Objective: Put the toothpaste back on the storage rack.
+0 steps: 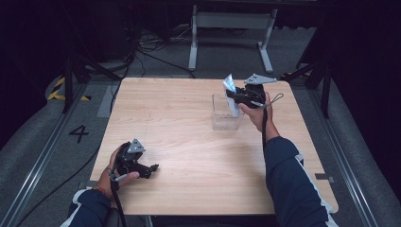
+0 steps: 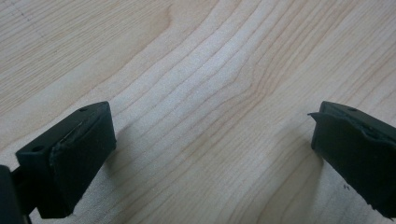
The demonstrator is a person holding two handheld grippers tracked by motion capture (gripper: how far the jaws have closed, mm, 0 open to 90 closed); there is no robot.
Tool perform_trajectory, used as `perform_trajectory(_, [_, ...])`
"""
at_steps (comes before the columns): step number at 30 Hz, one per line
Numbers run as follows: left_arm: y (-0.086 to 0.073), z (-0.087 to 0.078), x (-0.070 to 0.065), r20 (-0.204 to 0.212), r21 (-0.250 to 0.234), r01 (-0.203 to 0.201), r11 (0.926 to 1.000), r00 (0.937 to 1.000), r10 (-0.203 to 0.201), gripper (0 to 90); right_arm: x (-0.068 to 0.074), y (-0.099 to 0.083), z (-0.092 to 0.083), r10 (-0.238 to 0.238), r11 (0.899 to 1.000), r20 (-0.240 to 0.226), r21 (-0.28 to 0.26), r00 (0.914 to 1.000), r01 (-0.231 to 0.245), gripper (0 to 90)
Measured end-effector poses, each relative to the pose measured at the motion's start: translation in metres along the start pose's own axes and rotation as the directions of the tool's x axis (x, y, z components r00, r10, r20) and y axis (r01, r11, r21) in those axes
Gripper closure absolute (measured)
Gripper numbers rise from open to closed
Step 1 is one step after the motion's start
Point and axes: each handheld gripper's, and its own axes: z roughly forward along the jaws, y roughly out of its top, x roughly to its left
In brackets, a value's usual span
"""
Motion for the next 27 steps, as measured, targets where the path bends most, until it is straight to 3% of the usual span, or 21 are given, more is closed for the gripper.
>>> perform_trajectory(27, [0.0, 0.0, 0.0, 0.0, 0.001, -0.002, 1.0, 1.0, 0.002, 0.2, 0.004, -0.021, 0.005, -0.018, 0.996, 0.012, 0.093, 0.9998, 0.017, 66.2])
